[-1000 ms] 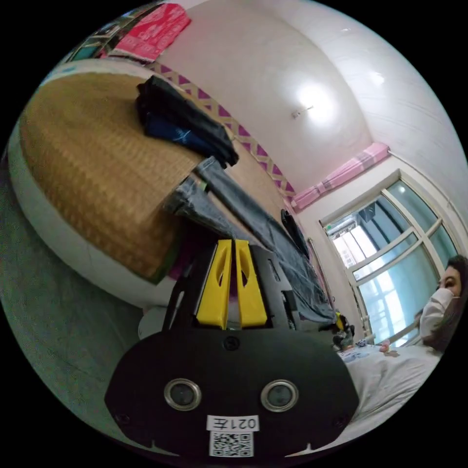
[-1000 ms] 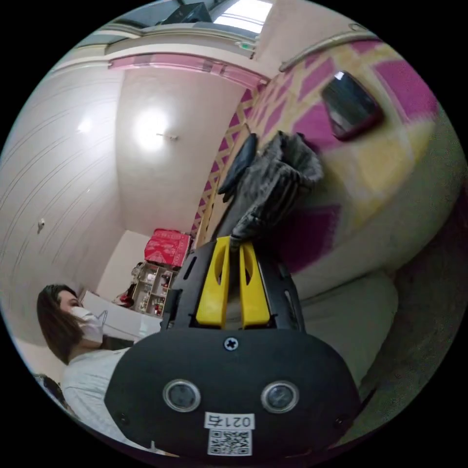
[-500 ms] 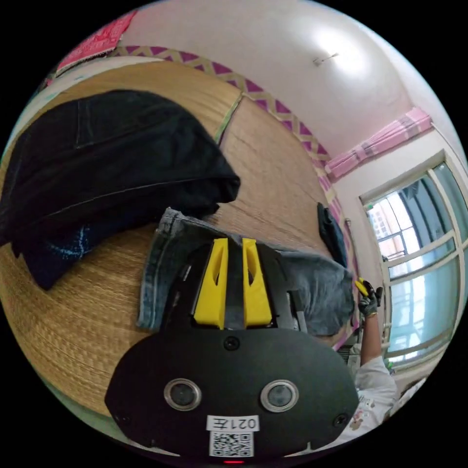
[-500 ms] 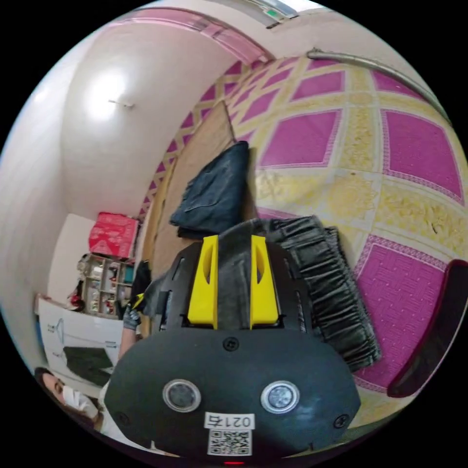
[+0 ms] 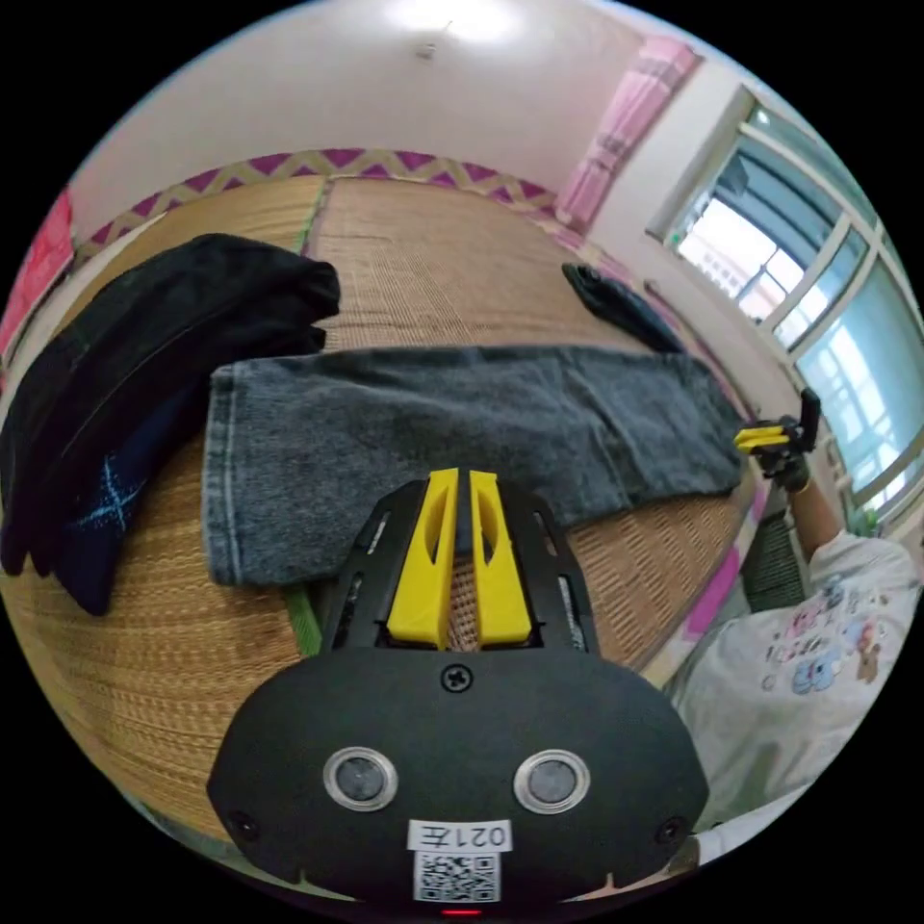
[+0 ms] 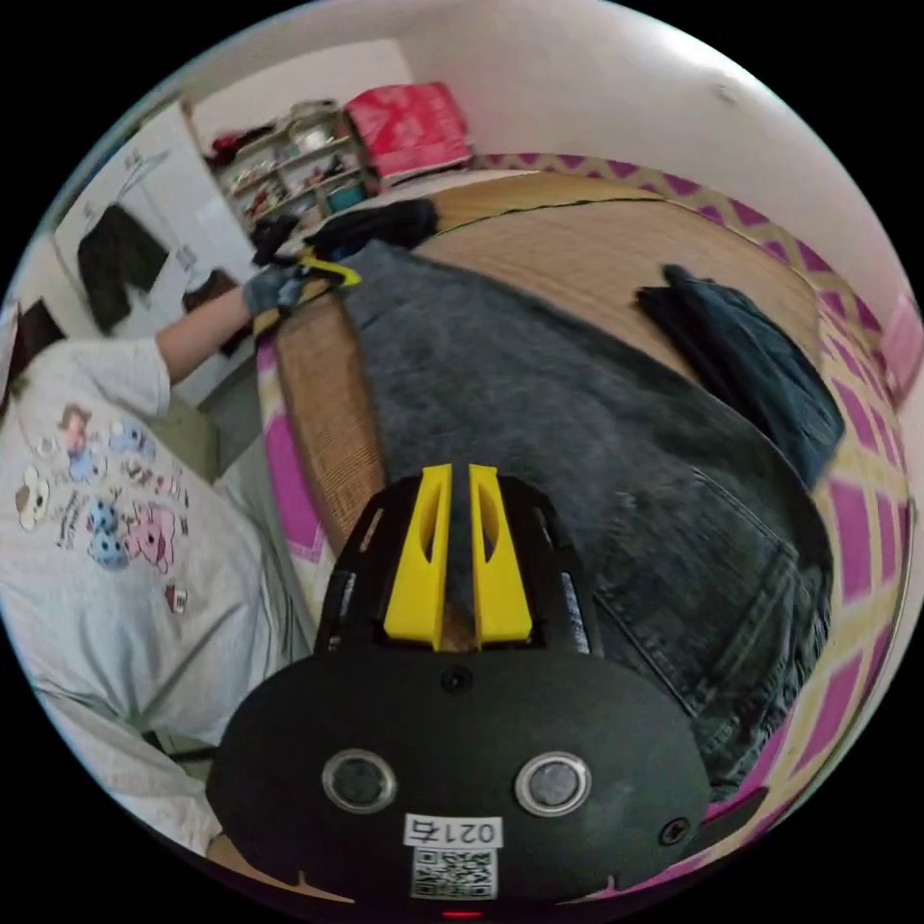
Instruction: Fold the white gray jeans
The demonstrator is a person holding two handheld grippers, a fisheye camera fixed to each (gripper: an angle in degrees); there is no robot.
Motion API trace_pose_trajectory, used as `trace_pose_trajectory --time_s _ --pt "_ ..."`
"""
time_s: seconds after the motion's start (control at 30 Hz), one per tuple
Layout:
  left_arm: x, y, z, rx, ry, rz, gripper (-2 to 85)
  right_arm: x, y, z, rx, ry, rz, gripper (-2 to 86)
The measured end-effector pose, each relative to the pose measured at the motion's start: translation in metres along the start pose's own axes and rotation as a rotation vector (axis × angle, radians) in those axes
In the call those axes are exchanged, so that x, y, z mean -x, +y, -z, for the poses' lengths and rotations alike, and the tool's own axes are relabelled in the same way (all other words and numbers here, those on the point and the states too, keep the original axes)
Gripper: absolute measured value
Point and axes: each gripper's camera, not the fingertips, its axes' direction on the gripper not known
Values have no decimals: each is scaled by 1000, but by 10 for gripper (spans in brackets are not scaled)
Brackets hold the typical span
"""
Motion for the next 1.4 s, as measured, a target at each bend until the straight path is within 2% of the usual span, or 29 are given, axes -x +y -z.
trace_pose_trajectory --time_s 0.07,0.17,0.23,0.3,0.37,0.47,0.57,0.67,0.87,0.93,1.03,1.13,1.23,1.33,1.4 --pt "4 -1 -11 -38 12 8 -8 25 -1 -34 118 25 75 4" --pt "24 -3 -19 -56 74 139 -9 48 14 -53 71 145 72 -3" --pt "31 3 -9 -133 16 213 -8 55 19 -60 65 157 28 -4" --pt "45 26 17 -330 31 346 -5 58 21 -65 56 171 17 -5" --pt "53 46 29 -406 -7 482 2 58 24 -69 41 168 1 -6" --pt "59 64 31 -403 -121 607 57 52 31 -72 6 127 -47 -7" --pt "68 64 8 -331 -40 662 100 41 40 -74 -33 71 -106 -9" --pt "70 56 -21 -297 53 683 103 37 47 -76 -52 49 -125 -9" --pt "71 33 -71 -277 288 660 83 33 58 -76 -69 43 -137 -8" --pt "64 27 -86 -258 299 649 57 24 64 -74 -89 3 -165 -7" --pt "33 15 -83 -351 244 615 37 15 75 -66 -124 -50 -176 -3" --pt "-26 -13 -65 -415 170 515 32 10 97 -43 -213 -36 -216 2" --pt "-116 -54 -47 -458 69 315 28 9 127 -14 -308 8 -269 1" --pt "-231 -95 -53 -470 17 55 24 13 158 8 -369 63 -305 -4" --pt "-323 -123 -87 -448 21 -124 24 14 176 19 -401 74 -330 -5"
